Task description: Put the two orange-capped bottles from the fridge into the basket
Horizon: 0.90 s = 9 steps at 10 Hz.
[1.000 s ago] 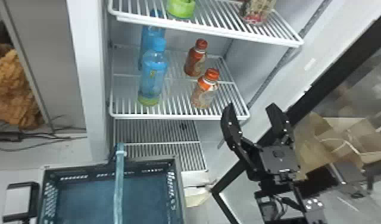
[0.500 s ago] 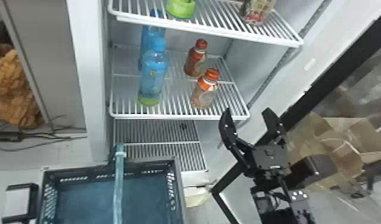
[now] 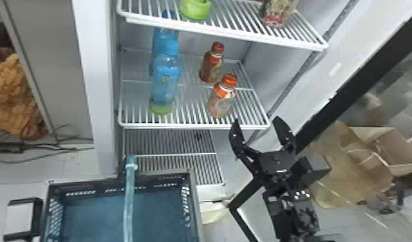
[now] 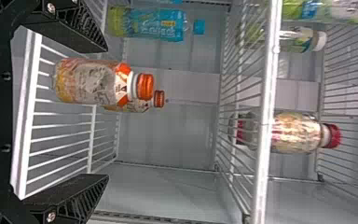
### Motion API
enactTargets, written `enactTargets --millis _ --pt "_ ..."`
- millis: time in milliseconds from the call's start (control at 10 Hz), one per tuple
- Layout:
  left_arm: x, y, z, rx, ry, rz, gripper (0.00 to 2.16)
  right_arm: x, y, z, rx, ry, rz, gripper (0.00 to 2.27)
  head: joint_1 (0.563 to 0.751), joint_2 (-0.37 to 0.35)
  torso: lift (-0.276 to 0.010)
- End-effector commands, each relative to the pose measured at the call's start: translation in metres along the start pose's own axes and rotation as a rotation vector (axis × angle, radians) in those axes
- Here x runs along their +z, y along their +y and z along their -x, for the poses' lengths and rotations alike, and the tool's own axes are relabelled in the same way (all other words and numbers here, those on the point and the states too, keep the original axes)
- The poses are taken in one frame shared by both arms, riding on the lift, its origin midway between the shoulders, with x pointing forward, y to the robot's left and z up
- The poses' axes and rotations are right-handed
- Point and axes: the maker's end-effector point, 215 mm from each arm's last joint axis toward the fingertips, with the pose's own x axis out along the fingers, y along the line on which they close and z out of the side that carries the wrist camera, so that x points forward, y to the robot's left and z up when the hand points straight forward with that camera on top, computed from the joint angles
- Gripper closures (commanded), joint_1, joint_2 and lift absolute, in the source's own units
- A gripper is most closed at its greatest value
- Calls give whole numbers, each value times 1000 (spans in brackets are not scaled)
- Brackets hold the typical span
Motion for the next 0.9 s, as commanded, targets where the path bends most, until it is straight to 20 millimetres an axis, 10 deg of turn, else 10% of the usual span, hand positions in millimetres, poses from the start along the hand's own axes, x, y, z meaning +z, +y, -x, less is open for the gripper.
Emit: enactTargets --millis 0,800 --pt "0 -1 -1 -2 2 -2 1200 -9 2 -16 15 -7 27 93 695 -350 -235" --pt "4 -4 -4 -12 -2 -15 1200 -28 20 -86 81 -54 53 93 695 -350 -235"
